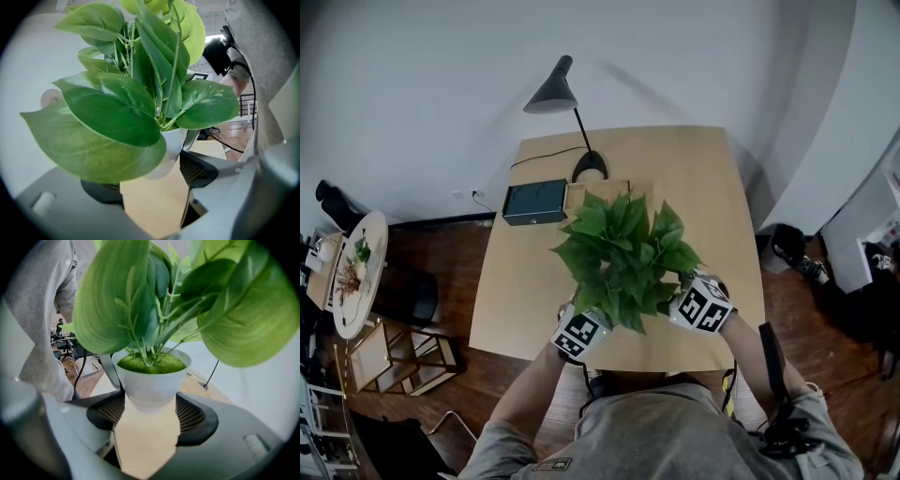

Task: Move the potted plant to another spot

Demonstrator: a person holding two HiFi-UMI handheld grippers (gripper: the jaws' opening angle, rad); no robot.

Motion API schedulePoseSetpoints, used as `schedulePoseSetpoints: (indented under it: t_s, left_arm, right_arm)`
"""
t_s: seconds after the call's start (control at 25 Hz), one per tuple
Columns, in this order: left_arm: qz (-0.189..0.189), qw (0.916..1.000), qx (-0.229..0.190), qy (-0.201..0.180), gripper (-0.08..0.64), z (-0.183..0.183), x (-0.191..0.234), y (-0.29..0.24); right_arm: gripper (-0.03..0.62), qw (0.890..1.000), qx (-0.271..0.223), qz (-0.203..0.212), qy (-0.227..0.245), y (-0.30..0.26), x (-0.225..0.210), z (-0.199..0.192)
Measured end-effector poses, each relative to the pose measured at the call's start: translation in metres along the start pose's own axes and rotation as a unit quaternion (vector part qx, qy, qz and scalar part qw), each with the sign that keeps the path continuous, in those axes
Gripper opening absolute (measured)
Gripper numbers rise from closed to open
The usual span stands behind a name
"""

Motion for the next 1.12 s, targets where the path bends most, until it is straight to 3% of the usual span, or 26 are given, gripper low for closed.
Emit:
schedulePoseSetpoints:
  t_s: [0.32, 0.88, 1.12]
  left_arm:
    - [-0.039, 0.9990, -0.003, -0.022, 0.367, -0.037, 0.045, 0.037]
    - [-0.054, 0.9981, -0.026, -0.017, 0.367, -0.091, 0.113, 0.095]
    - [-0.055, 0.9980, -0.013, -0.029, 0.367, -0.112, 0.132, 0.116]
  right_arm:
    - [0.344, 0.999, 0.001, -0.020, -0.038, -0.049, 0.014, 0.043]
    - [0.344, 0.999, 0.018, -0.033, -0.039, -0.123, 0.021, 0.118]
    - [0.344, 0.998, 0.016, -0.038, -0.047, -0.149, 0.031, 0.138]
Point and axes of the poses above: the fingertips, and each gripper's own axes: y backward along the fingers, x to its left, z out of its top, the point moved 6 cm from there along y, backward along the fingers, and after that the axes turned 8 degrees about x, right-handed, at the moved point
